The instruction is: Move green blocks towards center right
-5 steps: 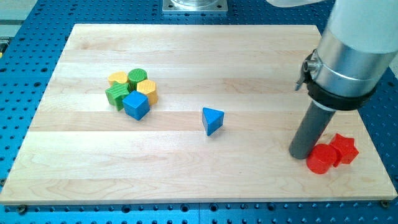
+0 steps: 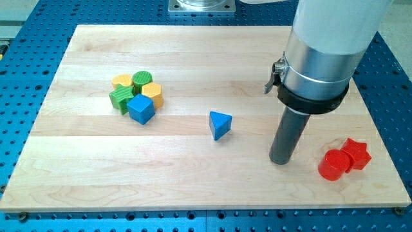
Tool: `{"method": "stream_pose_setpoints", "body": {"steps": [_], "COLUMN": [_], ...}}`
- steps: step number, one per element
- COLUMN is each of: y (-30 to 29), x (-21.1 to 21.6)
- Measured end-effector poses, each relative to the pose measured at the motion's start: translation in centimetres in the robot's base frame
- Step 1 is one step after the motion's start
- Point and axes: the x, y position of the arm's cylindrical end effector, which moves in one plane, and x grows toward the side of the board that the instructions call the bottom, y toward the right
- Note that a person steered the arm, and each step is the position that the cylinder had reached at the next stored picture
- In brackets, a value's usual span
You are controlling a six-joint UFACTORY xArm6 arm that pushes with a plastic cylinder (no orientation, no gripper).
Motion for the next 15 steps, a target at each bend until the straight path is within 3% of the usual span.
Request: {"method": "stream_pose_setpoints", "body": {"steps": [3,5,6,8,10,11,12,13,15], "y": [0.0,-12.0,-22.6,-31.1,-22.5,-26.1,-24.6,-19.1,-22.9], "x": [0.2,1.1,-4.9,-8.7,-16.3,-19.1,-23.0,-23.9,-23.9]}}
